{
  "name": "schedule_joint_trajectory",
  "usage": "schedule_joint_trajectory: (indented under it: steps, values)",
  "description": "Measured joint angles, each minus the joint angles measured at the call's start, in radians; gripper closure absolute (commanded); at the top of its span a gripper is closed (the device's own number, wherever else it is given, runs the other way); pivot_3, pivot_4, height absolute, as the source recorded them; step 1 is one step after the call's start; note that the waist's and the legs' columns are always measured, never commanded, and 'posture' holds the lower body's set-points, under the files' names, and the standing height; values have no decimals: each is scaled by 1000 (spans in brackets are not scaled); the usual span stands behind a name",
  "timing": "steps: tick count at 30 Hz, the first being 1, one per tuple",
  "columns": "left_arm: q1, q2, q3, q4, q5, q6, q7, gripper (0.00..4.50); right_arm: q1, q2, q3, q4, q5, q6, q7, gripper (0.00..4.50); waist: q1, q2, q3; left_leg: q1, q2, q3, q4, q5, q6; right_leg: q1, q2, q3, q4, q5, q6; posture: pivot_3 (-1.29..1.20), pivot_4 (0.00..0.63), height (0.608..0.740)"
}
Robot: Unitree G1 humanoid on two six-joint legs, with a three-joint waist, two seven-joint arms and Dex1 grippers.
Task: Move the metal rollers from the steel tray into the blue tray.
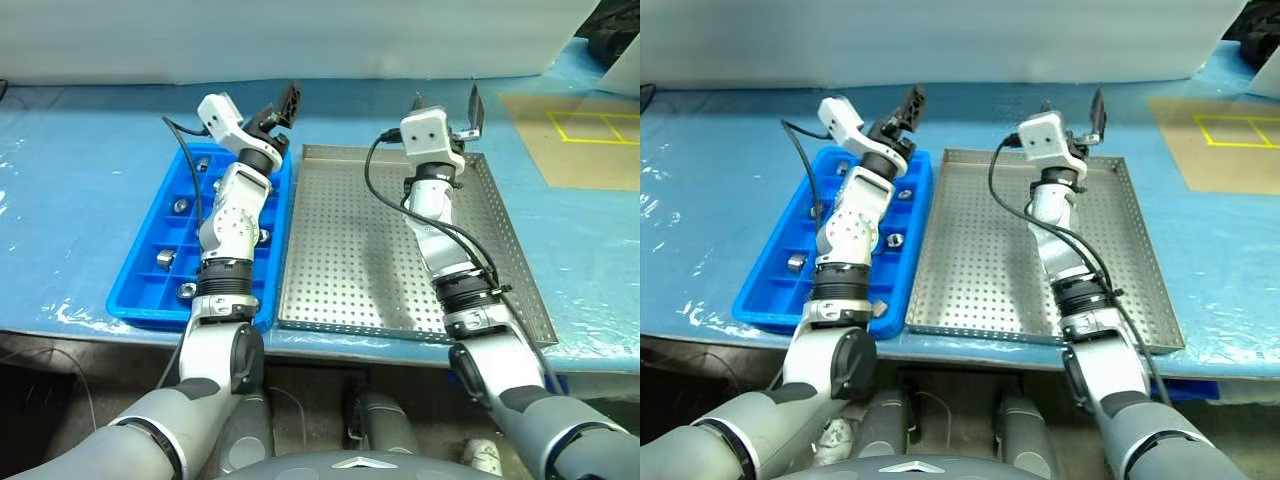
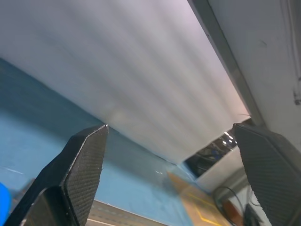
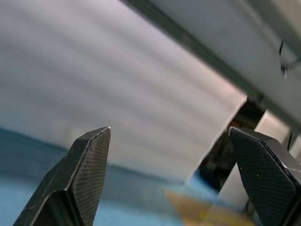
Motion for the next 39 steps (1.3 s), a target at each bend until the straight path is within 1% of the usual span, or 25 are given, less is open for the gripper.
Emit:
schedule_joint_trajectory:
  steps: [5,10,21,26,39]
  values:
    - [-1,-14,-9,-41,-47,38,-15,0,-3,30,-62,-131,43,94,10,359,-16,0,0,1,0,0,0,0,0,0,1,1,0,0,0,-265,150,740]
    - [-1,-15,-58,-63,-51,68,-50,0,-3,68,-41,-209,39,122,30,359,-27,0,0,1,0,1,0,0,0,0,1,1,0,0,0,-269,150,740]
    - [2,-12,-82,-52,-43,79,-57,0,43,108,-5,-282,11,137,40,359,-27,0,0,1,0,1,-1,0,0,0,1,2,0,0,0,-247,150,740]
    - [27,-9,-96,-59,-36,79,-57,0,42,113,8,-283,-3,137,40,359,-27,0,0,1,0,1,0,0,0,0,1,2,0,0,1,-225,150,740]
    - [27,1,-95,-68,-34,67,-63,0,23,113,22,-275,-16,105,39,359,-26,0,0,1,0,1,0,0,0,0,0,2,0,1,1,-215,150,740]
